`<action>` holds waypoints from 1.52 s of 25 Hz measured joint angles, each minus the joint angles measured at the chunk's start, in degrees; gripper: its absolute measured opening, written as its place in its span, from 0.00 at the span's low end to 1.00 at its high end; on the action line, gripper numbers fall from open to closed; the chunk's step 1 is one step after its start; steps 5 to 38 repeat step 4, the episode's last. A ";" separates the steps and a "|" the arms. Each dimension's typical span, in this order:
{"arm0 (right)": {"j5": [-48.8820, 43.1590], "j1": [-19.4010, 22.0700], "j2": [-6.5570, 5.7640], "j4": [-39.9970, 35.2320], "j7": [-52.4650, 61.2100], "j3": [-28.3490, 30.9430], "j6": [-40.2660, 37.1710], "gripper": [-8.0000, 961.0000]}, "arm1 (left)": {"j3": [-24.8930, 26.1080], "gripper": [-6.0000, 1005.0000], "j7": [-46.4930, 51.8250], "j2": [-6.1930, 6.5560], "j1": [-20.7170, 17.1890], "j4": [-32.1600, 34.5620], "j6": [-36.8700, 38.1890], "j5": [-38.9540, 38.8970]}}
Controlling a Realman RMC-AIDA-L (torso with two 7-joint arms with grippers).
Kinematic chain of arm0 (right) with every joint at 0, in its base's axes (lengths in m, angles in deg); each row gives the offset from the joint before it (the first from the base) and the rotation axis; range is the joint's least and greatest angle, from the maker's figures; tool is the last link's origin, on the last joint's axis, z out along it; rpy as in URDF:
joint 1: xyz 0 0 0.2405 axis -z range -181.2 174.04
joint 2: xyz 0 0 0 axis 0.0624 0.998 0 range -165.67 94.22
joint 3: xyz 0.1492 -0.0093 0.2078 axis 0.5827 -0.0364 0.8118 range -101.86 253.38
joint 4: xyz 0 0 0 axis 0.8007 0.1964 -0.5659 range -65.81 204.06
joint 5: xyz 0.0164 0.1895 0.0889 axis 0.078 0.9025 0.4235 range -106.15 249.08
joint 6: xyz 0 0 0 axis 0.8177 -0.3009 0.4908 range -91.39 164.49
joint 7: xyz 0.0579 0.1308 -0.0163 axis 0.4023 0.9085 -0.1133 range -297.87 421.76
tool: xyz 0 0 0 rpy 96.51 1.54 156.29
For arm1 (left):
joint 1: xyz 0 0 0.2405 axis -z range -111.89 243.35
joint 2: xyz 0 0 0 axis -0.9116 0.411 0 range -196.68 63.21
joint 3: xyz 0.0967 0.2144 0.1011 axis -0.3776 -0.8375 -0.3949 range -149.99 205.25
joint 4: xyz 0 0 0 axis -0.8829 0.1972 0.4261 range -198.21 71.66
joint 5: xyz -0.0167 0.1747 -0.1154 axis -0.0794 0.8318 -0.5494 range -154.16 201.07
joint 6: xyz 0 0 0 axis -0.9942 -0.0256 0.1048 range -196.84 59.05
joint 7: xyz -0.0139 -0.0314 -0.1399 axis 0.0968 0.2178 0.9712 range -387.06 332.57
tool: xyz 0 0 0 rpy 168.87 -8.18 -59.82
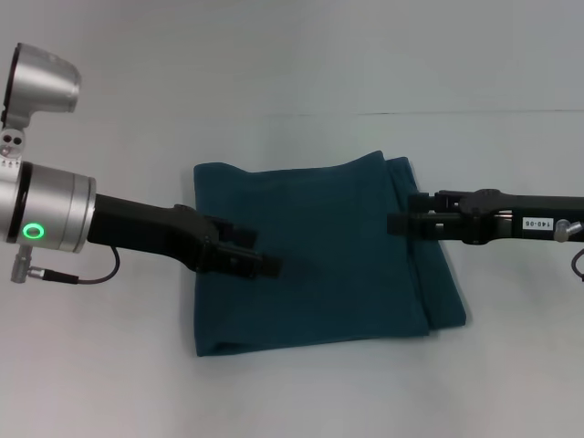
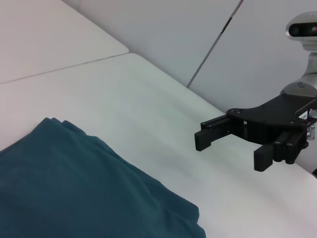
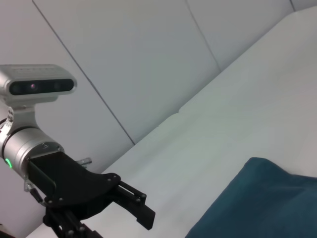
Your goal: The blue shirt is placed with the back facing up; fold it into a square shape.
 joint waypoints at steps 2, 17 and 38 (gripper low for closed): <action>-0.08 -0.05 -0.01 -0.02 0.00 -0.12 0.13 0.92 | 0.08 0.78 0.02 -0.01 0.00 0.01 -0.02 -0.01; -0.14 -0.12 -0.01 -0.05 0.01 -0.24 0.27 0.92 | 0.11 0.78 0.08 -0.03 0.00 0.02 -0.04 -0.02; -0.14 -0.12 -0.01 -0.05 0.01 -0.24 0.27 0.92 | 0.11 0.78 0.08 -0.03 0.00 0.02 -0.04 -0.02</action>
